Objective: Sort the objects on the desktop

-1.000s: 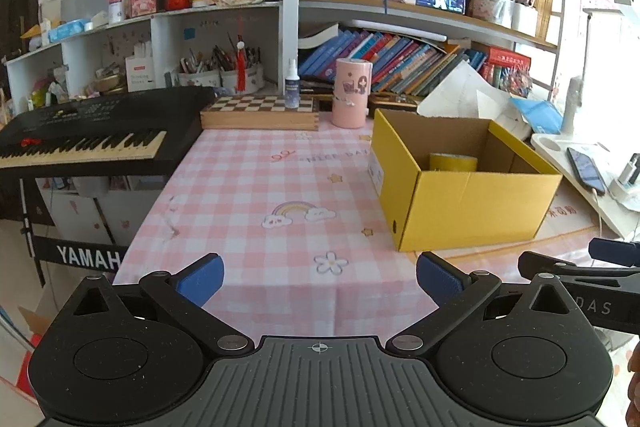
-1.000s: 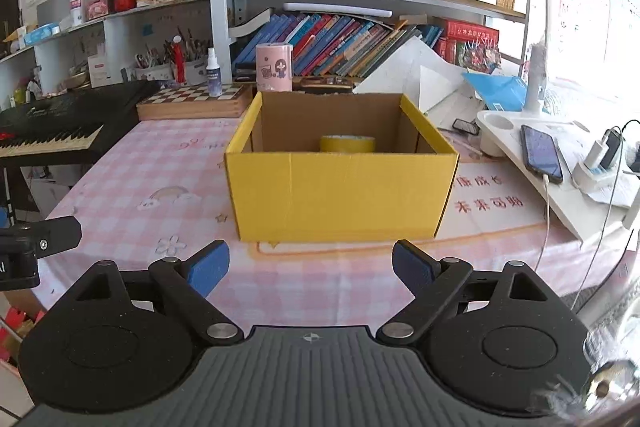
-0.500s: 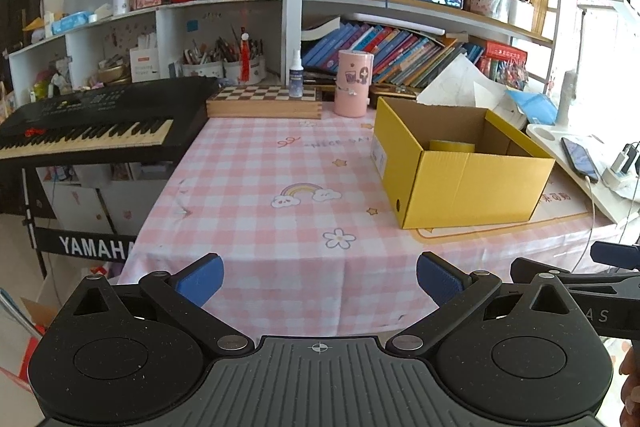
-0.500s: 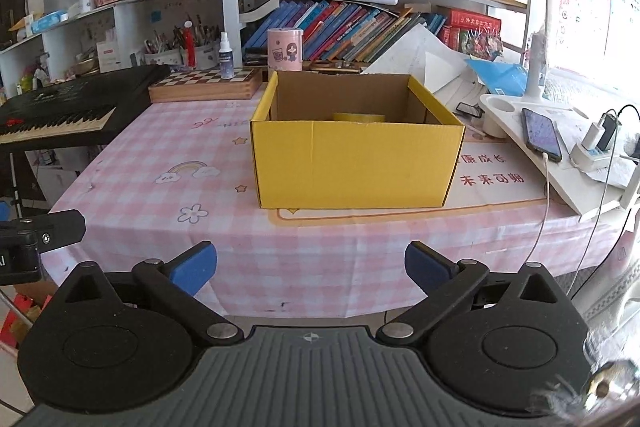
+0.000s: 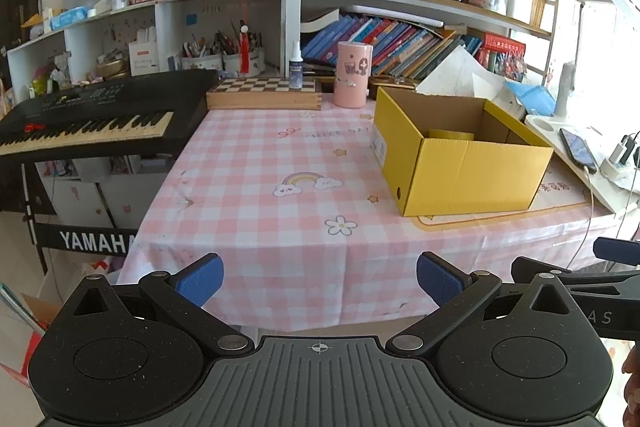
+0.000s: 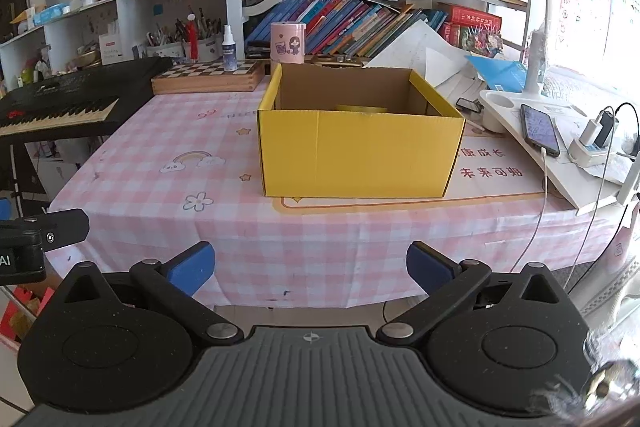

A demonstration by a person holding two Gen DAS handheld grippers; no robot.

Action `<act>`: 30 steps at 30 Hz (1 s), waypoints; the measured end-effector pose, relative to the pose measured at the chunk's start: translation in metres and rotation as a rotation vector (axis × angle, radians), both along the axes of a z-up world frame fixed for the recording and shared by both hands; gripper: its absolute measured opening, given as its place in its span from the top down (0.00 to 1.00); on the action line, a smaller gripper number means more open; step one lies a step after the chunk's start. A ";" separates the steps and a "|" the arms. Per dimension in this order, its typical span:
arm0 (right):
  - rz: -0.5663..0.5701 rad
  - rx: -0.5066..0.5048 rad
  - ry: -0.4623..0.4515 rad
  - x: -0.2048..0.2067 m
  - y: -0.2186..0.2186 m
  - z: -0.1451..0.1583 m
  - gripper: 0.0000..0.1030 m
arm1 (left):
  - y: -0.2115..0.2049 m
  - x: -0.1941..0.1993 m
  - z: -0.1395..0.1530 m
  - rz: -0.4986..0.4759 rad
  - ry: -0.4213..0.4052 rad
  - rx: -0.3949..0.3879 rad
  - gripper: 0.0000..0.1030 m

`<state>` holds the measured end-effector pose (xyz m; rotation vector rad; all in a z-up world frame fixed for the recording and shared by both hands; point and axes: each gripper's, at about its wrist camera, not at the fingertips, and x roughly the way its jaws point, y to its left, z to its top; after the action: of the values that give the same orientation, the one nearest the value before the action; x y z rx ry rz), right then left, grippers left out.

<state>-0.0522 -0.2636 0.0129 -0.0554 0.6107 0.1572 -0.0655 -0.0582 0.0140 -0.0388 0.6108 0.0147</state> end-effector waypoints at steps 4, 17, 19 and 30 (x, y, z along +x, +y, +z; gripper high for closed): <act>0.001 -0.001 0.004 -0.001 0.000 0.000 0.00 | 0.000 -0.001 0.000 0.000 0.005 0.005 0.00; -0.002 0.004 0.016 -0.003 -0.001 -0.002 0.00 | -0.002 -0.001 -0.003 -0.005 0.022 0.006 0.00; -0.004 0.006 0.016 -0.003 -0.001 -0.003 0.00 | -0.002 0.000 -0.003 -0.006 0.024 0.003 0.00; -0.006 0.008 0.021 -0.002 -0.003 -0.002 0.00 | -0.003 0.005 -0.007 0.004 0.055 0.004 0.00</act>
<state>-0.0539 -0.2664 0.0108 -0.0446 0.6310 0.1543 -0.0606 -0.0608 0.0068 -0.0359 0.6660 0.0210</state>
